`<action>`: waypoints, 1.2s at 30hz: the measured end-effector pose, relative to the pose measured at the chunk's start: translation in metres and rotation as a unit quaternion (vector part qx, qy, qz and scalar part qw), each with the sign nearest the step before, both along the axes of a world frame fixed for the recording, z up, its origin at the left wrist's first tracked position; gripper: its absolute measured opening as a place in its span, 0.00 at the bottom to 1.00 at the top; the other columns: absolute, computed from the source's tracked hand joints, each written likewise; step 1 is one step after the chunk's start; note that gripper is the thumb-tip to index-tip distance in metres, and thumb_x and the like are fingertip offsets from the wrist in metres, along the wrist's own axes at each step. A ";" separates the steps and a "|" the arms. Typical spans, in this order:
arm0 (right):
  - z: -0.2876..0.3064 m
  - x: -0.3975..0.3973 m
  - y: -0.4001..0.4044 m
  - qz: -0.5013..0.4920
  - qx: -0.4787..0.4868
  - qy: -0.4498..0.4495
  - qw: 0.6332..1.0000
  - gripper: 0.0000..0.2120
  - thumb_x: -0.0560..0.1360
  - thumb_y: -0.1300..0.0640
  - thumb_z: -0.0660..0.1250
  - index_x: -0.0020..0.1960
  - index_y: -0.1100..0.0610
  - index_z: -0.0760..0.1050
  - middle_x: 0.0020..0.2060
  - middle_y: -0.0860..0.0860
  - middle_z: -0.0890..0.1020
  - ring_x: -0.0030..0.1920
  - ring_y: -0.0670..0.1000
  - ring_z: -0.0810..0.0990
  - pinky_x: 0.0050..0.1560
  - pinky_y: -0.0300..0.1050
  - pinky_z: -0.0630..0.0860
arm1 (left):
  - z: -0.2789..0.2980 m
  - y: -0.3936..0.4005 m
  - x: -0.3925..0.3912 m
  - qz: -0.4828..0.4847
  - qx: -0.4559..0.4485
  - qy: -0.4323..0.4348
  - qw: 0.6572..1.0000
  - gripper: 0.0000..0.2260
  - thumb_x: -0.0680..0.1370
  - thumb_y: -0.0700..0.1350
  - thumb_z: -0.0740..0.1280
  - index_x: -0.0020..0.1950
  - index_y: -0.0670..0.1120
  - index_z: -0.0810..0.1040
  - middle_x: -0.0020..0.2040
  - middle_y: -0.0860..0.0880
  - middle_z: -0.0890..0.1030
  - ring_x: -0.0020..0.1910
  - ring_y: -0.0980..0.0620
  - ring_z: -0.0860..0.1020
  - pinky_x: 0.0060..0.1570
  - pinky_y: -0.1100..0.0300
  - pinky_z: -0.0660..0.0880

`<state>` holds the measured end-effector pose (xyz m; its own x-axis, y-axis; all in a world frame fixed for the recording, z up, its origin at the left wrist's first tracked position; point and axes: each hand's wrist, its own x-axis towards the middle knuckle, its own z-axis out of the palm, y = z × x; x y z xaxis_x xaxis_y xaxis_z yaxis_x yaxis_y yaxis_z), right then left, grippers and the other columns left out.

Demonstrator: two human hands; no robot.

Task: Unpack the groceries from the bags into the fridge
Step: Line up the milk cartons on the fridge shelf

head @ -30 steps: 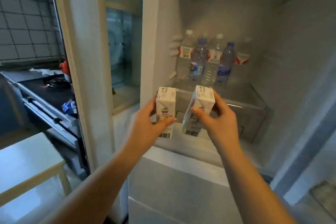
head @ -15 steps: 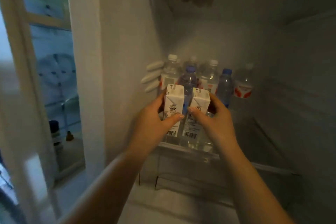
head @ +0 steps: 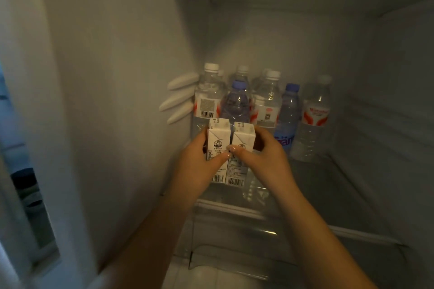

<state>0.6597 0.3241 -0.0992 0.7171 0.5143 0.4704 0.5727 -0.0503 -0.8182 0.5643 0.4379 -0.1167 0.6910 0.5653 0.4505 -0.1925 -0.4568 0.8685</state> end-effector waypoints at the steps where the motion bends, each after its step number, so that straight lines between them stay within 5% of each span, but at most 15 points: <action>1: -0.002 0.000 0.001 0.002 -0.002 0.002 1.000 0.23 0.67 0.54 0.75 0.60 0.48 0.72 0.49 0.41 0.80 0.49 0.39 0.79 0.48 0.37 0.77 | -0.002 0.001 0.000 -0.003 -0.002 0.004 1.000 0.21 0.73 0.40 0.72 0.64 0.53 0.73 0.51 0.57 0.81 0.49 0.61 0.80 0.42 0.66 0.78; 9: -0.005 0.001 -0.002 0.027 -0.021 0.008 0.999 0.22 0.69 0.54 0.74 0.60 0.46 0.71 0.47 0.37 0.78 0.50 0.38 0.78 0.49 0.36 0.76 | -0.009 0.000 -0.001 -0.013 0.000 0.009 1.000 0.23 0.73 0.40 0.72 0.65 0.55 0.72 0.50 0.60 0.80 0.51 0.61 0.79 0.45 0.64 0.78; 14: -0.008 0.005 -0.010 0.072 -0.060 0.060 0.994 0.24 0.70 0.54 0.72 0.64 0.49 0.70 0.53 0.44 0.80 0.54 0.45 0.79 0.48 0.44 0.80 | -0.014 -0.005 -0.009 -0.013 0.011 -0.007 1.000 0.25 0.73 0.41 0.71 0.67 0.56 0.68 0.59 0.55 0.78 0.57 0.58 0.77 0.51 0.54 0.79; 18: -0.012 0.004 -0.012 0.083 -0.055 0.094 0.991 0.23 0.72 0.57 0.70 0.65 0.50 0.69 0.54 0.45 0.80 0.53 0.45 0.79 0.47 0.42 0.79 | -0.026 -0.021 -0.023 0.013 -0.007 -0.044 0.999 0.30 0.72 0.47 0.72 0.69 0.59 0.63 0.64 0.58 0.73 0.62 0.59 0.73 0.54 0.57 0.77; 25: -0.015 0.001 -0.005 0.080 -0.024 0.118 0.989 0.22 0.73 0.60 0.70 0.64 0.54 0.68 0.52 0.47 0.80 0.49 0.43 0.80 0.38 0.36 0.79 | -0.038 -0.034 -0.016 0.019 -0.018 -0.077 0.997 0.26 0.74 0.38 0.67 0.71 0.51 0.68 0.65 0.52 0.74 0.60 0.59 0.75 0.56 0.59 0.77; 30: -0.016 0.002 0.009 0.065 -0.010 0.123 0.990 0.21 0.71 0.60 0.72 0.62 0.54 0.70 0.50 0.47 0.81 0.50 0.46 0.81 0.45 0.45 0.81 | -0.038 -0.027 -0.009 0.054 -0.016 -0.070 0.996 0.28 0.74 0.40 0.66 0.73 0.49 0.65 0.66 0.49 0.72 0.61 0.56 0.75 0.56 0.54 0.77; 36: -0.017 0.006 0.038 0.036 -0.012 0.091 0.995 0.18 0.69 0.59 0.74 0.56 0.53 0.73 0.50 0.48 0.82 0.51 0.47 0.80 0.51 0.50 0.80 | -0.027 -0.013 0.000 0.081 -0.025 -0.081 0.993 0.25 0.74 0.34 0.66 0.70 0.46 0.68 0.62 0.49 0.75 0.57 0.57 0.77 0.50 0.69 0.76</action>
<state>0.6661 0.3624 -0.1161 0.7500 0.5769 0.3236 0.4189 -0.0357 -0.9073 0.5645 0.4252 -0.1441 0.5111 0.6869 0.5167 -0.2587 -0.4504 0.8545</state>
